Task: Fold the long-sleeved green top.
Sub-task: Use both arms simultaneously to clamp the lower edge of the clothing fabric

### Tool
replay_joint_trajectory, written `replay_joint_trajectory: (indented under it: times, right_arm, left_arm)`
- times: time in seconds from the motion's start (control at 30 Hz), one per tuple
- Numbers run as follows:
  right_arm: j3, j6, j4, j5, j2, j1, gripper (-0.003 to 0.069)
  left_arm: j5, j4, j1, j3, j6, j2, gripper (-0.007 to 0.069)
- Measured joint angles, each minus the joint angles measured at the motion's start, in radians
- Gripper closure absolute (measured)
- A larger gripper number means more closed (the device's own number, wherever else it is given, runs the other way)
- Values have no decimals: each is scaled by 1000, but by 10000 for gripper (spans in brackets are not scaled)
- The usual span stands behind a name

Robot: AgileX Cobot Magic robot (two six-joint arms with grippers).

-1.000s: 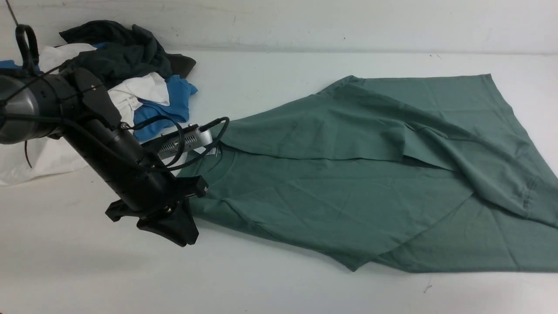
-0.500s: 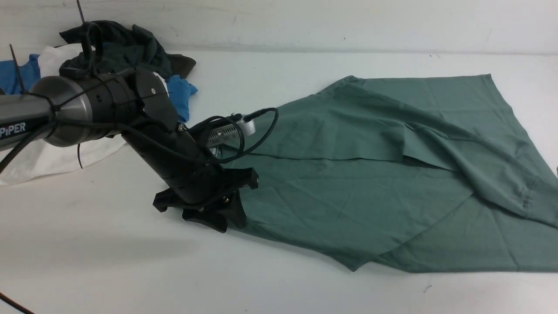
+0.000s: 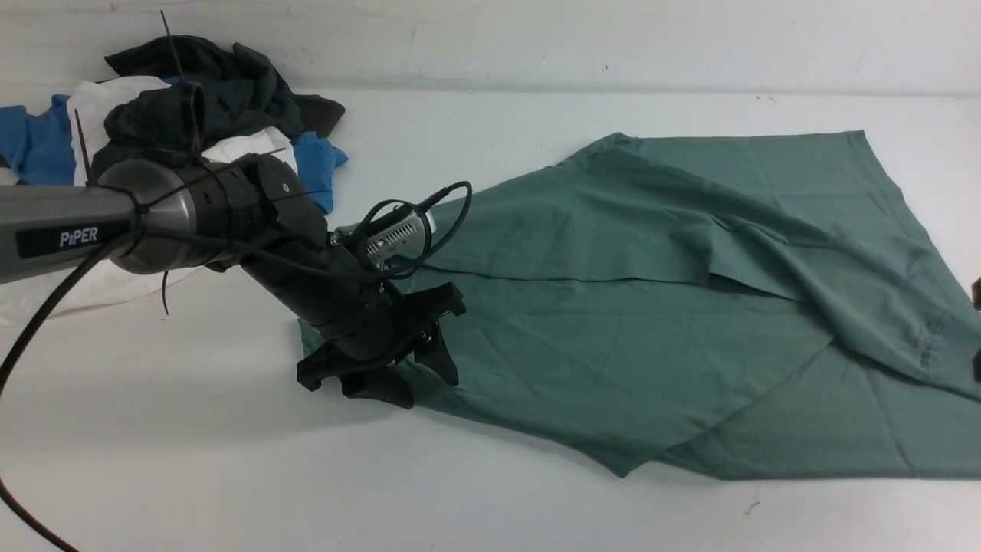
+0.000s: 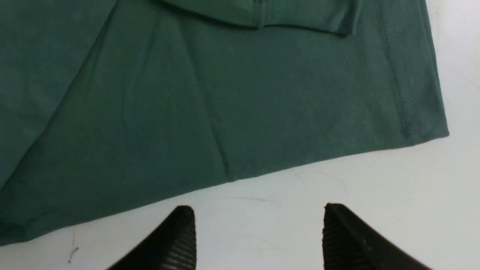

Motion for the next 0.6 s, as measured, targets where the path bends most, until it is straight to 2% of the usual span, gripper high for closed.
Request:
replay_joint_trajectory:
  times: [0.33,0.47,0.53,0.57,0.6]
  right_arm:
    - [0,0,12,-12,0,0,237]
    - [0,-4,23,-15,0,0,237]
    - [0,-12,27,-15,0,0,237]
    - [0,-12,27,-15,0,0,237]
    - [0,-12,28,-7,0,0,237]
  left_arm:
    - [5,-26,-1,-3,2,38,256]
    - [9,-24,-1,-8,23,47,345]
    - [19,-20,0,-8,60,54,489]
    - [21,-19,0,-8,67,54,512]
    - [28,-14,0,-8,87,56,573]
